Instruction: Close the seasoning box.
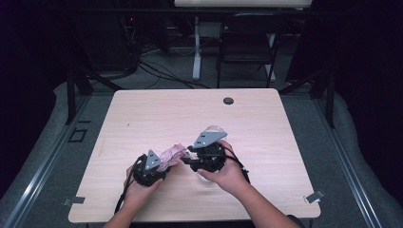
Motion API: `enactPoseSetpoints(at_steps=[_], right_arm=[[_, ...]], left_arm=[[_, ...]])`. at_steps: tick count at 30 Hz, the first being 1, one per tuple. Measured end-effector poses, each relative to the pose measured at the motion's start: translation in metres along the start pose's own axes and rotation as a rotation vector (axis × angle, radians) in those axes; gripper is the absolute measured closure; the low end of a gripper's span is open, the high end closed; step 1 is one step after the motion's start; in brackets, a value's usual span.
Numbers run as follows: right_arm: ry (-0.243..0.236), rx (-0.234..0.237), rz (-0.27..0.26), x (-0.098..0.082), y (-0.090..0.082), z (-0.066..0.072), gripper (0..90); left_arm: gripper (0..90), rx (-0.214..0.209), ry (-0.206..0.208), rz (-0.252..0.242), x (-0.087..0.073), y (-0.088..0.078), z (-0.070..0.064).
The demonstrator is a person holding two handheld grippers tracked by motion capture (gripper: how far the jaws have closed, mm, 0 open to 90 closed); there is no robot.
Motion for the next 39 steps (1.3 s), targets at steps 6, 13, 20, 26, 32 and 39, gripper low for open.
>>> enactPoseSetpoints(at_steps=[6,13,20,26,32,39], right_arm=[[-0.070,-0.033,-0.009,0.005,-0.003,0.000,47.9],[-0.136,-0.019,-0.015,0.012,-0.004,0.007,46.6],[-0.180,0.000,-0.012,0.016,-0.004,0.012,45.5],[-0.201,0.028,0.012,0.014,0.001,0.017,49.3],[-0.202,0.049,0.055,0.010,0.007,0.018,58.3],[-0.145,0.068,0.062,0.008,0.009,0.017,70.3]], left_arm=[[60.3,0.011,0.004,0.005,-0.001,0.001,0.003],[60.3,-0.007,0.024,0.019,0.001,0.001,0.000],[60.3,-0.035,0.038,0.021,0.002,0.004,-0.005],[60.3,-0.053,0.047,0.010,0.006,0.003,-0.010],[60.3,-0.055,0.061,0.002,0.007,0.003,-0.012],[60.4,-0.051,0.065,0.005,0.008,0.002,-0.012]])
Point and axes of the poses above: each handheld gripper's, and its own axes: y roughly forward along the jaws, x roughly out of its top, z roughly to its left, the point moved 4 cm from there along y, roughly forward along the jaws, and after that the axes turned 6 degrees about -z, right-handed, at the moved point
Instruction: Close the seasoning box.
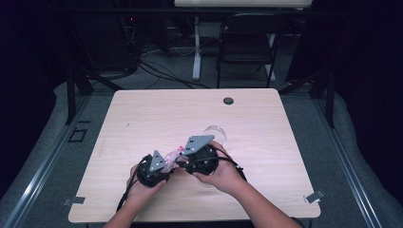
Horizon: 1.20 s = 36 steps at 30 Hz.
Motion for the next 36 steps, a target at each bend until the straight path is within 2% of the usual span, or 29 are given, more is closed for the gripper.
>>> enactPoseSetpoints(at_steps=[6,11,18,25,30,31,36], right_arm=[[0.044,0.028,0.006,-0.001,-0.001,-0.002,82.7],[0.050,0.044,0.004,-0.001,-0.002,-0.002,89.5],[0.130,0.058,-0.023,-0.005,-0.002,-0.003,90.0],[0.177,0.085,-0.024,-0.006,-0.007,-0.005,90.0],[0.230,0.111,-0.032,-0.007,-0.007,-0.007,90.0],[0.241,0.114,-0.037,-0.008,-0.008,-0.007,90.0],[0.268,0.137,-0.044,-0.009,-0.011,-0.009,90.0]], left_arm=[[60.4,0.015,0.009,-0.001,0.000,-0.001,0.001],[60.4,0.034,0.019,-0.002,0.000,-0.001,0.002],[60.5,0.069,0.051,-0.001,0.002,-0.002,0.001],[60.4,0.098,0.086,-0.008,0.006,-0.006,-0.001],[60.4,0.128,0.081,-0.018,0.008,-0.007,0.000],[60.5,0.132,0.090,-0.016,0.009,-0.007,0.000],[60.5,0.138,0.109,-0.010,0.013,-0.010,0.000]])
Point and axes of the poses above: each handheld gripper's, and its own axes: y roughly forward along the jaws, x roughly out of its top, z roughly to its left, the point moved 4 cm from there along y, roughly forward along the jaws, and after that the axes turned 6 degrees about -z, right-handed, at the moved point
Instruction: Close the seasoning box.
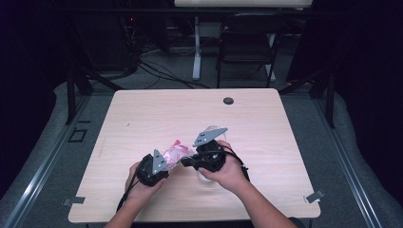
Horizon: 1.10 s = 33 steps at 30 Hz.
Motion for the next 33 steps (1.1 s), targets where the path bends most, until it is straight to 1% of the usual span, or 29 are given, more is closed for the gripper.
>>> enactPoseSetpoints(at_steps=[2,3,5,10,14,18,20,23,25,30,33], right_arm=[[-0.001,0.013,0.007,0.000,-0.002,-0.001,90.0],[0.001,0.016,0.009,0.000,-0.003,-0.001,90.0],[0.003,0.019,0.010,-0.001,-0.004,-0.002,90.0],[0.008,0.029,0.024,-0.004,-0.005,-0.003,90.0],[0.020,0.029,0.015,-0.007,-0.006,-0.005,90.0],[0.029,0.025,0.005,-0.010,-0.008,-0.007,90.0],[0.027,0.026,0.009,-0.010,-0.009,-0.008,90.0],[0.034,0.025,-0.003,-0.011,-0.011,-0.010,90.0],[0.036,0.023,-0.009,-0.011,-0.011,-0.012,90.0],[0.043,0.019,-0.023,-0.011,-0.014,-0.014,90.0],[0.047,0.016,-0.029,-0.013,-0.016,-0.015,90.0]], left_arm=[[60.5,0.011,0.013,-0.001,0.002,-0.001,0.000],[60.5,0.009,0.017,0.004,0.003,-0.001,0.000],[60.5,0.024,0.028,0.003,0.004,-0.001,0.000],[60.5,0.048,0.069,0.018,0.005,-0.003,0.000],[60.5,0.061,0.096,0.029,0.008,-0.003,0.000],[60.5,0.070,0.105,0.033,0.011,-0.002,0.000],[60.5,0.073,0.115,0.041,0.012,-0.001,0.000],[60.6,0.097,0.121,0.038,0.015,0.000,0.000],[60.5,0.103,0.128,0.044,0.017,-0.001,0.001],[60.5,0.127,0.153,0.042,0.021,-0.001,0.001],[60.6,0.136,0.158,0.045,0.023,0.000,0.000]])
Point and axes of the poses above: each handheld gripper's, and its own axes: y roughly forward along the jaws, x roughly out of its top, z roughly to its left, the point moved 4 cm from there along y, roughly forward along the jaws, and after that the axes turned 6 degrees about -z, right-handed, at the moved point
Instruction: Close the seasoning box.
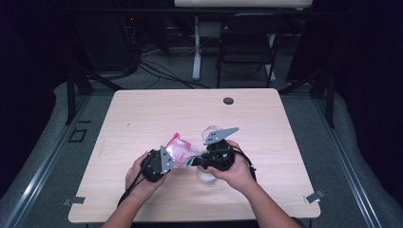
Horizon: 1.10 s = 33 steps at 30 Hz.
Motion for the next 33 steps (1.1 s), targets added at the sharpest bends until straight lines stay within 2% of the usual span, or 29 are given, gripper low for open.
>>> enactPoseSetpoints(at_steps=[14,21,33], right_arm=[[-0.019,0.001,0.004,-0.002,-0.004,-0.004,90.0],[-0.025,-0.013,0.007,-0.003,-0.005,-0.005,90.0],[-0.005,-0.004,-0.004,-0.004,-0.008,-0.008,90.0]], left_arm=[[60.6,0.036,0.075,0.011,0.008,-0.002,0.005],[60.6,0.053,0.093,0.010,0.011,-0.002,0.007],[60.7,0.087,0.140,0.006,0.017,-0.003,0.010]])
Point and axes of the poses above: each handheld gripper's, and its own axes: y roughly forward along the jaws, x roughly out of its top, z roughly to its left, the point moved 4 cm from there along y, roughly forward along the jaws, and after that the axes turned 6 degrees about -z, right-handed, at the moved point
